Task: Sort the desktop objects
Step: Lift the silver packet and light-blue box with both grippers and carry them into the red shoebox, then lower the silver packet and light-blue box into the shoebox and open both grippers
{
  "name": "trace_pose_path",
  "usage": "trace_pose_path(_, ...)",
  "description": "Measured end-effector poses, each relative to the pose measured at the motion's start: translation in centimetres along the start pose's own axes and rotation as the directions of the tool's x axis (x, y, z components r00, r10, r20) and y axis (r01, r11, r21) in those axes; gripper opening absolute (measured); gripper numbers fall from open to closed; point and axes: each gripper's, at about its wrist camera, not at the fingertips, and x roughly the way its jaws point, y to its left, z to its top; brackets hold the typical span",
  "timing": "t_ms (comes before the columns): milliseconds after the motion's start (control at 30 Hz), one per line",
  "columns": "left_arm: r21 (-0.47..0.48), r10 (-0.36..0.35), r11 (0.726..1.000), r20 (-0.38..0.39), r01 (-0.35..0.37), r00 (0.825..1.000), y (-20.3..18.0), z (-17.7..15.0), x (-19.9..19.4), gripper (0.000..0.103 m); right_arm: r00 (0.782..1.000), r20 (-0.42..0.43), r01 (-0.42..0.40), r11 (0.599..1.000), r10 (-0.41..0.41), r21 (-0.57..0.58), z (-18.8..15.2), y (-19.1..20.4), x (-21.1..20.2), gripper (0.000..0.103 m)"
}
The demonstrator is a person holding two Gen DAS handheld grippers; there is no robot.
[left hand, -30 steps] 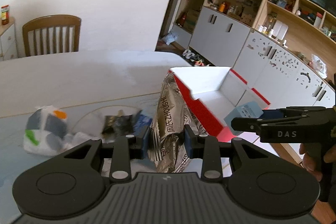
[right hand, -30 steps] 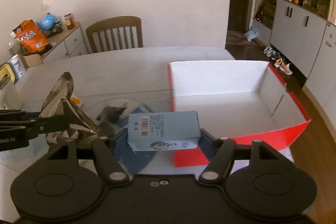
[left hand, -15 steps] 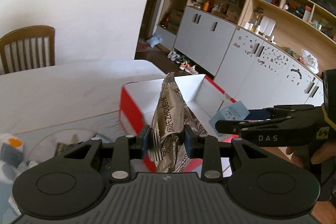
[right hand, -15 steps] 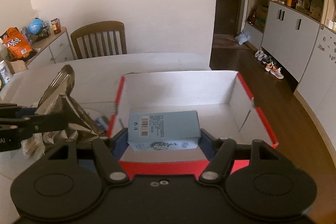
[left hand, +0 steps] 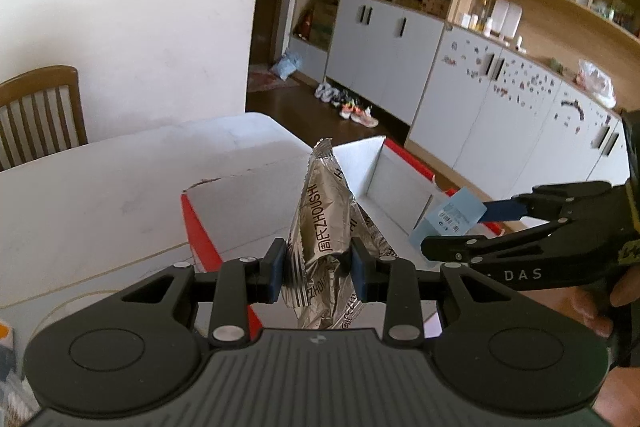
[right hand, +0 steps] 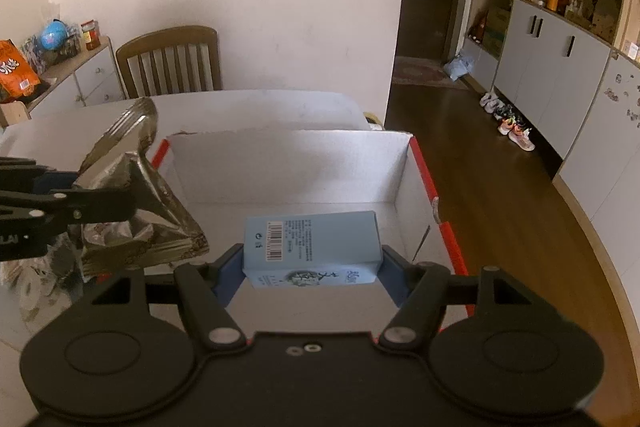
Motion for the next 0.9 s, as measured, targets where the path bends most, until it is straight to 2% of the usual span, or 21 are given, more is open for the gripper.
trace_pose_path(400, 0.064, 0.01, 0.998, -0.16, 0.0, 0.987, 0.0, 0.7, 7.4, 0.031, 0.99, -0.136, -0.049, 0.995, 0.038, -0.081, 0.1, -0.7, 5.8, 0.07)
trace_pose_path(700, 0.127, 0.008, 0.991, -0.282, 0.029, 0.959, -0.4, 1.6, 11.8, 0.031, 0.964, -0.262, -0.091, 0.986, 0.051, -0.142, -0.2, -0.9, 9.6, 0.07)
trace_pose_path(900, 0.158, 0.032, 0.987, -0.36, 0.028, 0.932, -0.7, 1.5, 14.1, 0.031, 0.945, -0.322, -0.104, 0.984, 0.051, -0.147, -0.5, -1.2, 11.3, 0.07)
